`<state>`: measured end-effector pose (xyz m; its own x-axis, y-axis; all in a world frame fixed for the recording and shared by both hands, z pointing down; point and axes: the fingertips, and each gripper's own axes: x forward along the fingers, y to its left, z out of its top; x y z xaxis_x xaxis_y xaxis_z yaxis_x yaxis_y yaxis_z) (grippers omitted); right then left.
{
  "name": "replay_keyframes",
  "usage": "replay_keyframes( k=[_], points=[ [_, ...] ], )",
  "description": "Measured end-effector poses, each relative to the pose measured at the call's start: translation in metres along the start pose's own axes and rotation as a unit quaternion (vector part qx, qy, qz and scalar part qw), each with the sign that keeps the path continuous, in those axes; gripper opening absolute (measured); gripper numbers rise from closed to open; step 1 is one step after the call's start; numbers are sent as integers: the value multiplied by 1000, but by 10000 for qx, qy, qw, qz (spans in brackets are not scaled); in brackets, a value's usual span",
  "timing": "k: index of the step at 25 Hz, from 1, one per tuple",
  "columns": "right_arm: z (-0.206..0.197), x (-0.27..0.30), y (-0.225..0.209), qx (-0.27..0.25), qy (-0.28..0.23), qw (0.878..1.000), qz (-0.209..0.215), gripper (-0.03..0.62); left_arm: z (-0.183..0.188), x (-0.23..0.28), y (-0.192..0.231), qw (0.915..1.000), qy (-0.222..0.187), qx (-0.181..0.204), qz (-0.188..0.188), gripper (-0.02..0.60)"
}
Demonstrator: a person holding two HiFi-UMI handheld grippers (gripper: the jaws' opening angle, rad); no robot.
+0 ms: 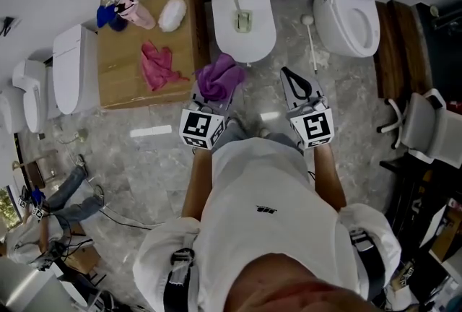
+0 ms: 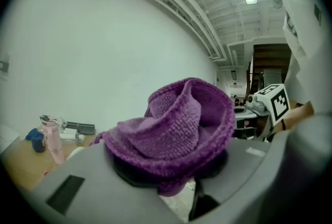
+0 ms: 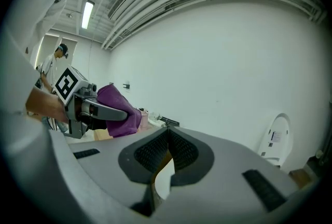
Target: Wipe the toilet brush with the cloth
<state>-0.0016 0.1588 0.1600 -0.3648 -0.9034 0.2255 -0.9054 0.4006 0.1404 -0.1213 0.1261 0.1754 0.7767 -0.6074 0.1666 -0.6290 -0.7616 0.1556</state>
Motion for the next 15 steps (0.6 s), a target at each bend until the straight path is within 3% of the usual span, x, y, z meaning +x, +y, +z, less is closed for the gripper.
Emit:
replay_keyframes(
  k=[9, 15],
  points=[
    [-2, 58, 3, 72, 171, 9996, -232, -3, -20, 22, 57, 9992, 269, -98, -294, 141],
    [-19, 88, -24, 228, 239, 9992, -218, -3, -29, 56, 77, 9990, 375, -121, -233, 141]
  ],
)
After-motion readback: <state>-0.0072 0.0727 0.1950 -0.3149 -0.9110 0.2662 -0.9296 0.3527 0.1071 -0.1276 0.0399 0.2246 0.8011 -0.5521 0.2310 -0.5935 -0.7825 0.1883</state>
